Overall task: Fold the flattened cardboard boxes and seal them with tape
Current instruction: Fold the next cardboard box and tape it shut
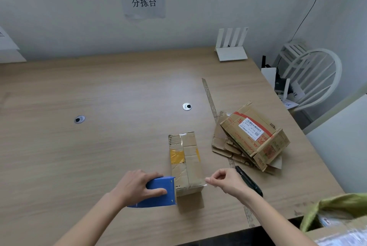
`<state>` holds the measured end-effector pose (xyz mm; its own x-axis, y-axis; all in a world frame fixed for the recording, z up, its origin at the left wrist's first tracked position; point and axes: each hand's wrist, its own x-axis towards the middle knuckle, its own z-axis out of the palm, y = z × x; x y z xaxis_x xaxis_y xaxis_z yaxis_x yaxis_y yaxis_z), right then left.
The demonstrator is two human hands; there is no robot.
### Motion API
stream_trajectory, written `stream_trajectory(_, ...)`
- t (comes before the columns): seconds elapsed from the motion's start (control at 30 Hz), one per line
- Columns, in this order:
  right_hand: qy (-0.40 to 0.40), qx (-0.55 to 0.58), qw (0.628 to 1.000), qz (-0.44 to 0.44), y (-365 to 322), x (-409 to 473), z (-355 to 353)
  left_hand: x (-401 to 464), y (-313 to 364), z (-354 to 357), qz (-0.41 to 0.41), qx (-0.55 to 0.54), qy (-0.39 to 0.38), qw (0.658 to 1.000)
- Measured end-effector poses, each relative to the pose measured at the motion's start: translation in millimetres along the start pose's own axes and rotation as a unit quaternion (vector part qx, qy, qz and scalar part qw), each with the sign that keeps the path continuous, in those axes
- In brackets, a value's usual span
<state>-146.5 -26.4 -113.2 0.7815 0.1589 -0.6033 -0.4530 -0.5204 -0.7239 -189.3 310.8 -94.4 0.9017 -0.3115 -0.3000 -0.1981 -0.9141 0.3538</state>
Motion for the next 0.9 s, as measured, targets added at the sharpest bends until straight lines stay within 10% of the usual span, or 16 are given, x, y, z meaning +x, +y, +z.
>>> stream_trajectory(0.9, 0.018, 0.067, 0.997, 0.044, 35.2, 49.8, 42.2, 12.6, -4.5, 32.9, -0.048, -0.067, -0.017, 0.996)
